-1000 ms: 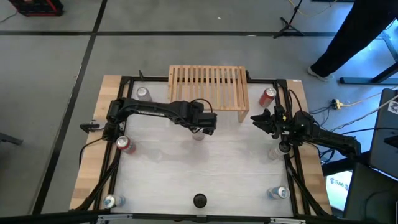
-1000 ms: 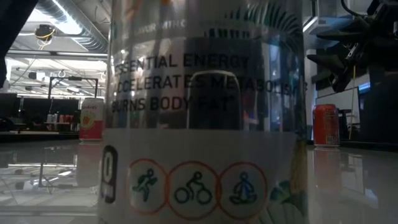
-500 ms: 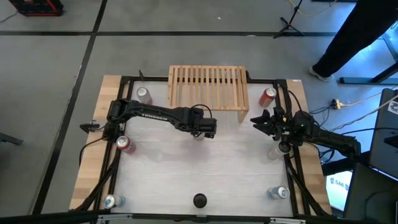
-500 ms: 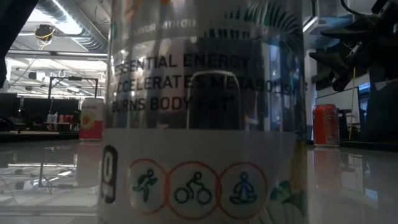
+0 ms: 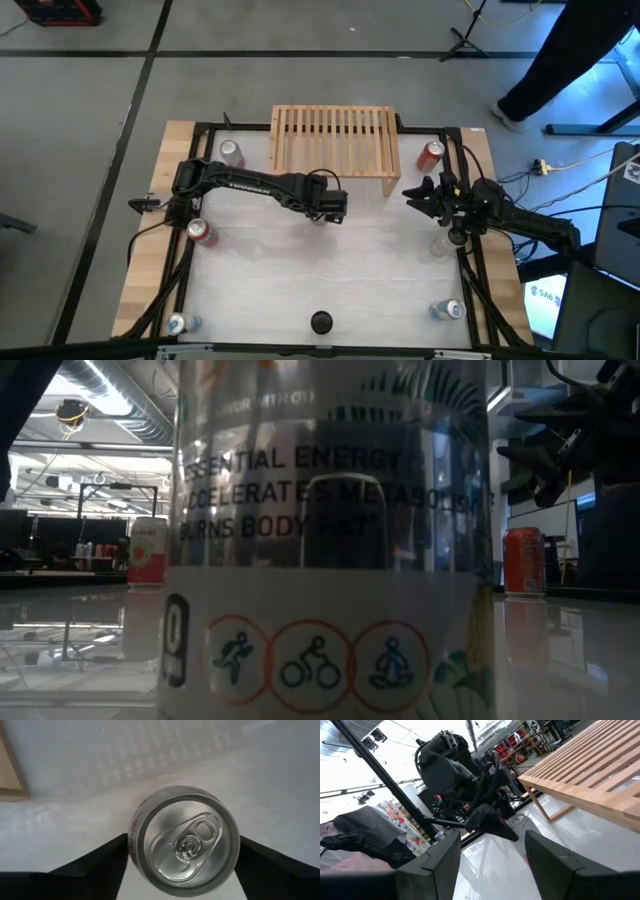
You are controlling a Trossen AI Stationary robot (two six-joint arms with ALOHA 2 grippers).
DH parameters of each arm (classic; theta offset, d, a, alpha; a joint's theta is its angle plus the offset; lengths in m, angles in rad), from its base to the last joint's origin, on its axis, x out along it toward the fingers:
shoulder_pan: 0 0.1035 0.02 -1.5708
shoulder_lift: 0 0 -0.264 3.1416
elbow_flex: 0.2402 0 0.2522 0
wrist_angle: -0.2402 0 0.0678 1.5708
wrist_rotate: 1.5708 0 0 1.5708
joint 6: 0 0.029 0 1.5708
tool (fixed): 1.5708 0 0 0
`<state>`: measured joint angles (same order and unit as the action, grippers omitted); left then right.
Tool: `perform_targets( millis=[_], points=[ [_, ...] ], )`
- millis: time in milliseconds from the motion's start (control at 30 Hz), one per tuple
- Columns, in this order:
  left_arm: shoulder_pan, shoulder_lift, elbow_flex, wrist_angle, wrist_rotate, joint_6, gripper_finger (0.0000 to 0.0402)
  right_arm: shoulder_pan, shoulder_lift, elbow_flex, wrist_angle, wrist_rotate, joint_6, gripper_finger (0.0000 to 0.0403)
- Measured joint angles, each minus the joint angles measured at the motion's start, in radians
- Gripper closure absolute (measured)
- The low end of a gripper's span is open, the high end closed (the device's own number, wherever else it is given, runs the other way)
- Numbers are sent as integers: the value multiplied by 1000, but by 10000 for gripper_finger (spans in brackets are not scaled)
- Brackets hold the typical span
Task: Place canned beverage on shelf
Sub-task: Put the bottom pink white soda can on the shelf
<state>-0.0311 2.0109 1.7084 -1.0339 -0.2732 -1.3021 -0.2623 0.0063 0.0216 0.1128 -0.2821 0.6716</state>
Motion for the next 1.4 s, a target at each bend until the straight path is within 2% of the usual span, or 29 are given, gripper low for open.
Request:
perform_targets(
  millis=[167,300,467,567,700,833,900,1067,1200,1400],
  points=[
    [-4,-1,0,1,2,28,136,0,0,0,-8,0,0,194],
    [-17,-9,15,-22,8,40,138,0,0,0,-7,0,0,194],
    [-43,-34,113,-88,57,80,138,0,0,0,-9,0,0,194],
    [-58,-42,213,-156,93,105,138,0,0,0,-7,0,0,194],
    [-71,-56,402,-310,87,161,138,0,0,0,-10,1,4,194],
    [-55,-60,605,-498,29,226,138,0,0,0,-11,11,13,194],
    [-30,-67,649,-556,-1,263,138,0,0,0,-12,27,29,194],
    [69,-158,623,-549,-9,342,138,0,4,0,-18,62,61,194],
    [156,-184,623,-536,-37,422,138,0,5,-1,-31,82,66,194],
    [327,-182,614,-536,46,552,138,0,5,-1,-71,91,85,194]
  ],
)
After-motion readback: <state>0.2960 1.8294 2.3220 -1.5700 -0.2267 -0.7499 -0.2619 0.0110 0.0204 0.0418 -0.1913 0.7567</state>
